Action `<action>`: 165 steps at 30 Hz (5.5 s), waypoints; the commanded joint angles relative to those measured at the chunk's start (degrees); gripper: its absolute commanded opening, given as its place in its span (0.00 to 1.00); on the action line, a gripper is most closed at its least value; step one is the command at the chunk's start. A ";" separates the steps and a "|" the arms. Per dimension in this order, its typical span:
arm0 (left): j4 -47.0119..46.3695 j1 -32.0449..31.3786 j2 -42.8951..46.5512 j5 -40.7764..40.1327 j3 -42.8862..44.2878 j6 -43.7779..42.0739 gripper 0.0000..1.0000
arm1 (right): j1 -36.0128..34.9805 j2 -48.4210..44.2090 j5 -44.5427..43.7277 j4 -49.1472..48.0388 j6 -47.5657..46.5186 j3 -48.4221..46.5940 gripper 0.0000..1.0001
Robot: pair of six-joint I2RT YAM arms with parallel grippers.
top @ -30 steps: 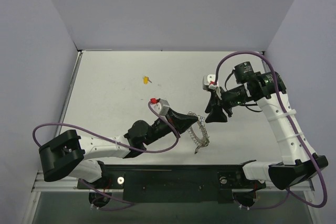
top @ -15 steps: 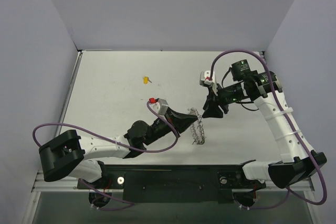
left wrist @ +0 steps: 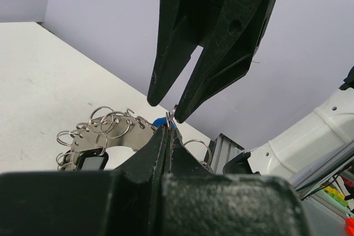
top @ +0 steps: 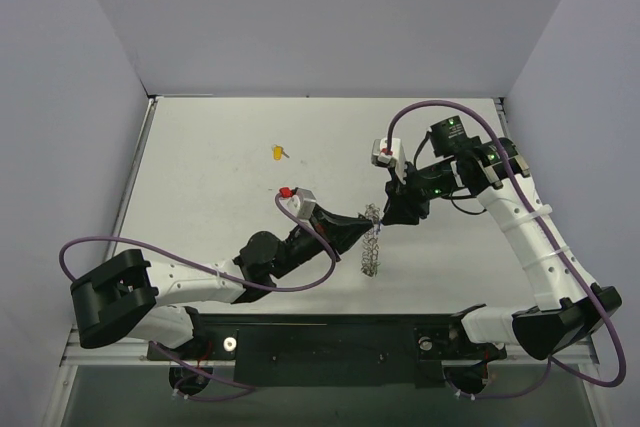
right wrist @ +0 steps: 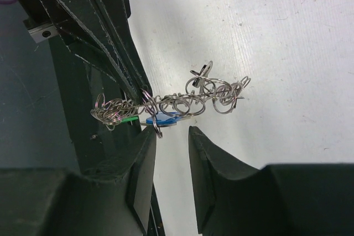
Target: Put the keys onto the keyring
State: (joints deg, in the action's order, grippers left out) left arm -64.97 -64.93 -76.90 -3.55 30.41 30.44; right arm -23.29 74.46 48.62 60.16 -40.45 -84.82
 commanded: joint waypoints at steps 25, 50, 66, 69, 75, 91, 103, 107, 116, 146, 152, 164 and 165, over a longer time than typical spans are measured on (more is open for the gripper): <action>-11.48 -0.29 0.36 -3.21 -0.27 4.71 0.00 | -2.99 -0.89 2.44 6.38 -7.37 -0.35 0.00; -17.74 0.33 -5.37 15.04 -0.27 -5.82 0.00 | 3.69 -1.51 10.17 14.71 -20.44 -3.43 0.44; -14.13 0.50 -0.97 19.02 -0.97 -16.20 0.00 | 3.95 1.74 18.35 29.75 -46.92 1.41 0.27; -13.96 0.50 -0.62 17.97 -1.23 -16.46 0.00 | 3.60 1.83 18.53 29.75 -45.95 1.23 0.24; -13.08 0.50 0.70 14.45 -2.11 -17.16 0.00 | 3.43 0.61 18.79 29.84 -45.25 0.97 0.24; -13.43 0.33 1.41 13.31 -2.11 -16.99 0.00 | 0.88 2.54 19.32 29.58 -44.28 0.97 0.25; -14.92 0.24 1.93 11.73 -2.99 -16.64 0.00 | -0.09 2.54 19.23 27.73 -41.74 2.11 0.16; -15.54 0.24 2.02 11.03 -3.08 -16.46 0.00 | -0.27 2.54 19.23 27.20 -41.03 2.55 0.16; -16.33 -0.03 2.02 11.37 -2.47 -16.29 0.00 | -0.88 3.33 20.20 26.32 -40.15 2.81 0.17; 41.23 -0.81 15.92 6.63 9.22 -28.58 0.63 | -5.27 5.70 -4.67 18.15 -12.64 -5.36 0.00; 40.98 -2.92 8.98 4.08 14.76 -33.95 0.58 | -5.28 6.05 -4.76 18.06 -12.46 -5.27 0.00; 37.73 -3.36 3.78 3.55 18.54 -36.68 0.47 | -5.28 5.88 -3.89 17.97 -12.73 -4.39 0.00; 37.46 -3.36 3.60 3.55 18.45 -36.50 0.46 | -5.28 5.88 -3.88 17.97 -12.73 -4.39 0.00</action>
State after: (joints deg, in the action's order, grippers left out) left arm -23.77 -67.94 -72.47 0.16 45.78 -5.23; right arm -28.23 80.49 43.42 74.54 -53.58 -88.33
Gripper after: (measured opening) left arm 0.481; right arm 0.009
